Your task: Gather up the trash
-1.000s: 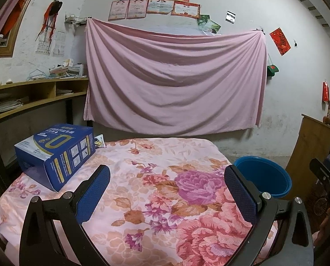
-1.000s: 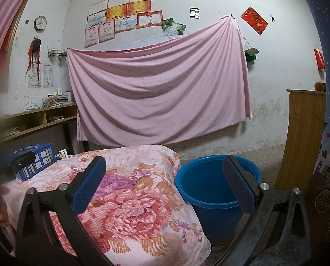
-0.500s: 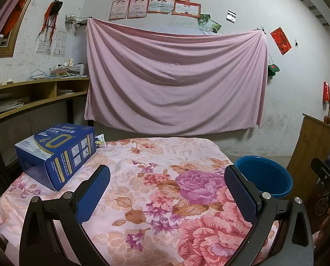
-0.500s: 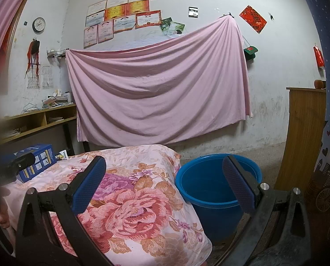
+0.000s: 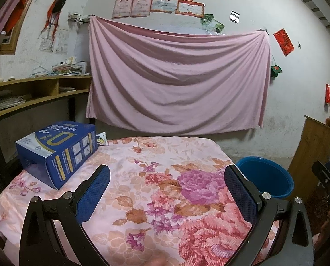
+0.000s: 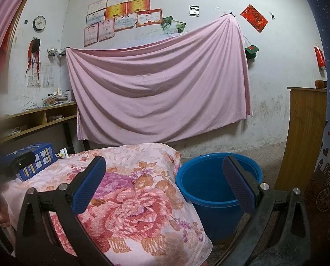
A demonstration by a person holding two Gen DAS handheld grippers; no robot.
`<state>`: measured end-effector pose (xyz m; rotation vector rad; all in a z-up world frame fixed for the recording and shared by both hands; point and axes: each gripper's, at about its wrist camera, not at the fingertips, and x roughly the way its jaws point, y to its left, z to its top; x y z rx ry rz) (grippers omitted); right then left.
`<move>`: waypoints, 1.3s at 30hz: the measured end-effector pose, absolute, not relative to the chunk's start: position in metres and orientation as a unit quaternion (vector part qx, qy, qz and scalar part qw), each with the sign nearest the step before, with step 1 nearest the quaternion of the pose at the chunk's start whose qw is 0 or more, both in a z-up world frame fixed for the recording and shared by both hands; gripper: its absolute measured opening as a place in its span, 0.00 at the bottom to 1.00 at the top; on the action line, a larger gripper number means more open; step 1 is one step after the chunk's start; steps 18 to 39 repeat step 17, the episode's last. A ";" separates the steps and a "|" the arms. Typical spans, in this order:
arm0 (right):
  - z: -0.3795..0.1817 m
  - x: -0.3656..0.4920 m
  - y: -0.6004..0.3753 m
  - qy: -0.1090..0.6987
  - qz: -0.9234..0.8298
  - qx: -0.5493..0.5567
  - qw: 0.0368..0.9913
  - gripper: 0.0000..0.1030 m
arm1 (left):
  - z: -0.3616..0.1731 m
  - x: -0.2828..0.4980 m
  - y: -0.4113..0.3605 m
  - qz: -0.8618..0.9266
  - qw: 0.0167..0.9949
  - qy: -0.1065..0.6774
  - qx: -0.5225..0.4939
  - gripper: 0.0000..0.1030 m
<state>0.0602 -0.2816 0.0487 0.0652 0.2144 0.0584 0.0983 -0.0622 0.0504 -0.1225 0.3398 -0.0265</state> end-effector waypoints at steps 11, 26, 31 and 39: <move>0.046 0.063 -0.281 0.113 0.031 0.033 0.993 1.00 | 0.050 0.103 -0.065 0.001 0.985 0.166 -0.056 0.98; 0.045 0.065 -0.280 0.118 0.032 0.033 0.992 1.00 | 0.047 0.105 -0.068 0.000 0.985 0.167 -0.050 0.98; 0.045 0.065 -0.280 0.118 0.032 0.033 0.992 1.00 | 0.047 0.105 -0.068 0.000 0.985 0.167 -0.050 0.98; 0.045 0.065 -0.280 0.118 0.032 0.033 0.992 1.00 | 0.047 0.105 -0.068 0.000 0.985 0.167 -0.050 0.98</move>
